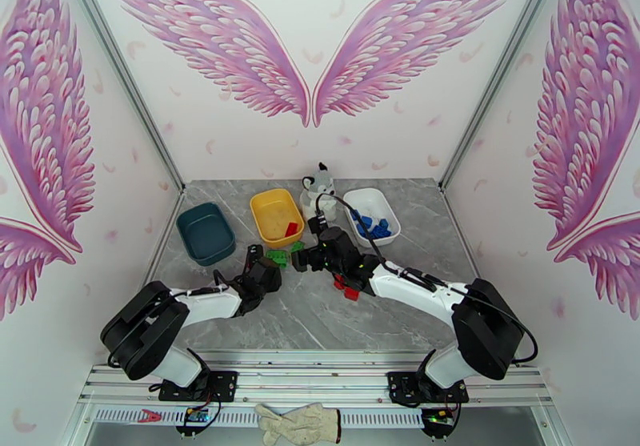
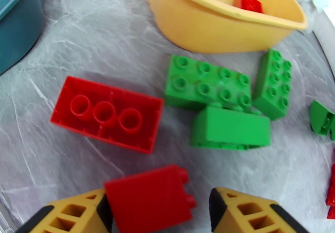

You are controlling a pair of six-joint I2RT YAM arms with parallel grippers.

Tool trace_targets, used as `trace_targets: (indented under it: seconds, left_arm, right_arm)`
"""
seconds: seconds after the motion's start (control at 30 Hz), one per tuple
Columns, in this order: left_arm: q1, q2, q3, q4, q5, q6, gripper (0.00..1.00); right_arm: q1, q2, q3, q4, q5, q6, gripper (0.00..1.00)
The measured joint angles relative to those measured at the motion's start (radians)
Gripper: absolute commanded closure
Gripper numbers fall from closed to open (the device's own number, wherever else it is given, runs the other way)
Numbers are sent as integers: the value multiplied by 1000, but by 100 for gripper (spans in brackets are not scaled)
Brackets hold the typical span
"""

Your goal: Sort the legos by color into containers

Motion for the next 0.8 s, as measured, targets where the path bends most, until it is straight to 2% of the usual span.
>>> trace_targets:
  seconds: [0.33, 0.43, 0.6, 0.8]
  left_arm:
    - [2, 25, 18, 5, -2, 24, 65]
    - [-9, -41, 3, -11, -2, 25, 67]
    - [-16, -235, -23, -60, -2, 29, 67]
    - [46, -372, -14, -122, 18, 63, 67]
  right_arm:
    - [-2, 19, 0, 0, -1, 10, 11]
    - [-5, 24, 0, 0, -9, 15, 11]
    - [-11, 59, 40, -53, -20, 54, 1]
    - [-13, 76, 74, -87, -12, 82, 1]
